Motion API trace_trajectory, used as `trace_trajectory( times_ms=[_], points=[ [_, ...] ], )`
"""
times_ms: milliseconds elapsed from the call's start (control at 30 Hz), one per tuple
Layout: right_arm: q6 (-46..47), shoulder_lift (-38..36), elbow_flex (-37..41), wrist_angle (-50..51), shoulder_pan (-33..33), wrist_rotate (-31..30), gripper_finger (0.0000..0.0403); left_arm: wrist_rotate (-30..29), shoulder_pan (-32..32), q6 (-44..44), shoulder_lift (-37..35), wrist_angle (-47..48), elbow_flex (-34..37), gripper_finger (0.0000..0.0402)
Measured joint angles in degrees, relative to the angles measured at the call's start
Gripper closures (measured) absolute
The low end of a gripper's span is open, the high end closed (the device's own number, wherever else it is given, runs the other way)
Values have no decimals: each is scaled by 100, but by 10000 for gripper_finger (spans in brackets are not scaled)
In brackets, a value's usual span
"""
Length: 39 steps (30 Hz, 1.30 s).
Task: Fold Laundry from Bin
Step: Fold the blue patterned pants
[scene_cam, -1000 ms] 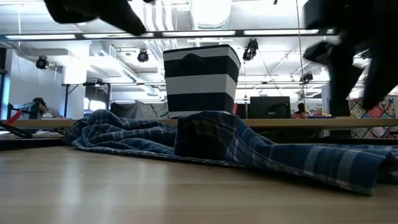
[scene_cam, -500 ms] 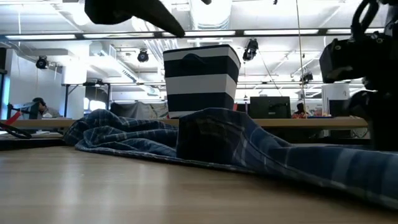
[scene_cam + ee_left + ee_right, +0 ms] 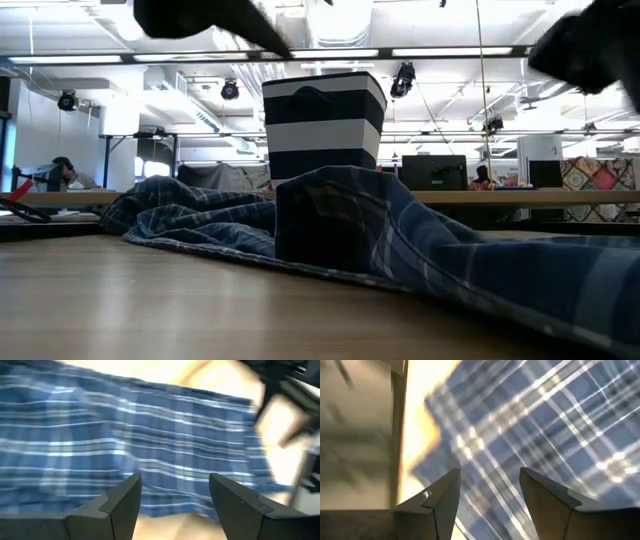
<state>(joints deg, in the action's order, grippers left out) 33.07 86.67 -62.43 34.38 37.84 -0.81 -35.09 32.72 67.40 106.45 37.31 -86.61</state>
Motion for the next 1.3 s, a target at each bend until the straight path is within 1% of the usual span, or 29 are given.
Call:
trace_trajectory(
  times_ms=[67,100,200,333,433,567,633,733,967,1067,1133,1200,1300],
  points=[
    [-735,11,-182,714,203,-136,202,7,110,-419,96,-423,0,184],
    [-1011,34,-205,875,311,-185,202,23,151,-578,162,-600,0,184],
    [-1449,59,-28,770,611,-209,202,41,216,-732,350,-1050,0,184],
    [-1336,263,294,167,787,-576,202,5,242,-736,606,-1439,0,184],
    [-1323,560,387,-221,763,-695,202,-218,244,-636,772,-1637,2,184],
    [-1237,1037,343,-163,670,-653,203,-387,199,-478,963,-2044,7,184],
    [-1146,1206,270,-159,647,-657,210,-460,189,-475,988,-2163,7,184],
    [-991,1319,159,-152,639,-670,231,-492,186,-436,979,-2178,7,184],
    [-877,1349,91,-126,626,-653,304,-454,211,-333,977,-2131,7,184],
    [-691,1336,91,-78,624,-456,326,-451,211,-311,977,-2139,7,184],
    [-627,1332,80,-60,615,-208,332,-449,213,-279,977,-2136,7,184],
    [-521,1332,29,-5,618,9,330,-446,213,-247,977,-2132,7,184],
    [-434,1332,-75,16,625,264,310,-439,213,-241,977,-2134,7,184]
  ],
)
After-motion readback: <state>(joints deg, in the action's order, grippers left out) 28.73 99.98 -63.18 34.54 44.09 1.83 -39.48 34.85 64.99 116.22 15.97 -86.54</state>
